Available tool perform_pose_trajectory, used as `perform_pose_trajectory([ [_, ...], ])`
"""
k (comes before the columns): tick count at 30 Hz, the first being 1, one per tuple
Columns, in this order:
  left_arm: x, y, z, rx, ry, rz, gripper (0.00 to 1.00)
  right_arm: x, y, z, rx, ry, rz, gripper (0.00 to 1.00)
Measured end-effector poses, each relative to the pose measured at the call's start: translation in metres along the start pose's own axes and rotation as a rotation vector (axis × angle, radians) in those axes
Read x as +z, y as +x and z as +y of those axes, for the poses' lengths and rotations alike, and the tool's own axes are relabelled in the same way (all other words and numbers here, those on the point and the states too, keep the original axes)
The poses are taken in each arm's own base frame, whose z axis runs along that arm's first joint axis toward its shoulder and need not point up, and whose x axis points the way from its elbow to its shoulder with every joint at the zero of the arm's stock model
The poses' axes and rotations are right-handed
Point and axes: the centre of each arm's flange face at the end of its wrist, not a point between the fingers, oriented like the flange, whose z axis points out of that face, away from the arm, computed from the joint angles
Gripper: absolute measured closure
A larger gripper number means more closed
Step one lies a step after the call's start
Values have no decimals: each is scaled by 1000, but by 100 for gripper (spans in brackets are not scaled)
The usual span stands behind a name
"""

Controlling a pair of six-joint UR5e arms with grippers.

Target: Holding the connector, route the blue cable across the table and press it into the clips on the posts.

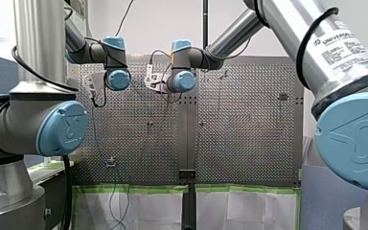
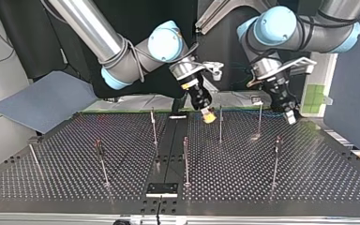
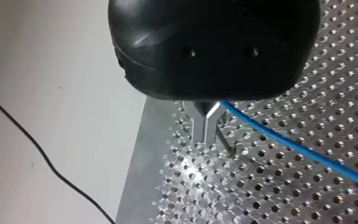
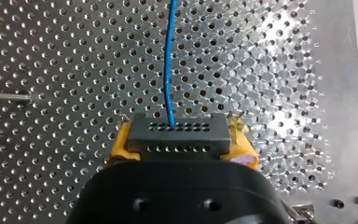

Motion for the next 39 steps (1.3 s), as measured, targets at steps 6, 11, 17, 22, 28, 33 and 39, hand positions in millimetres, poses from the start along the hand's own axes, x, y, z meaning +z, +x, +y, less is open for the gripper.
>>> perform_pose_trajectory([
  [6,9,-2,0,-17,28,-2,100,15,0,-4,3,12,5,100],
  [11,14,-2,2,-21,36,-4,100,22,13,-9,17,30,21,100],
  [17,22,-5,6,-23,27,-12,100,28,30,-14,33,50,33,100],
  [22,31,-11,8,-25,15,-26,100,37,45,-16,41,59,61,100],
  [28,48,-11,7,-22,10,-20,100,50,44,-17,45,78,64,100],
  [33,61,-1,8,-18,12,-1,100,60,47,-20,45,92,79,100],
  [39,72,3,13,-26,13,-3,100,70,58,-21,45,97,105,100],
])
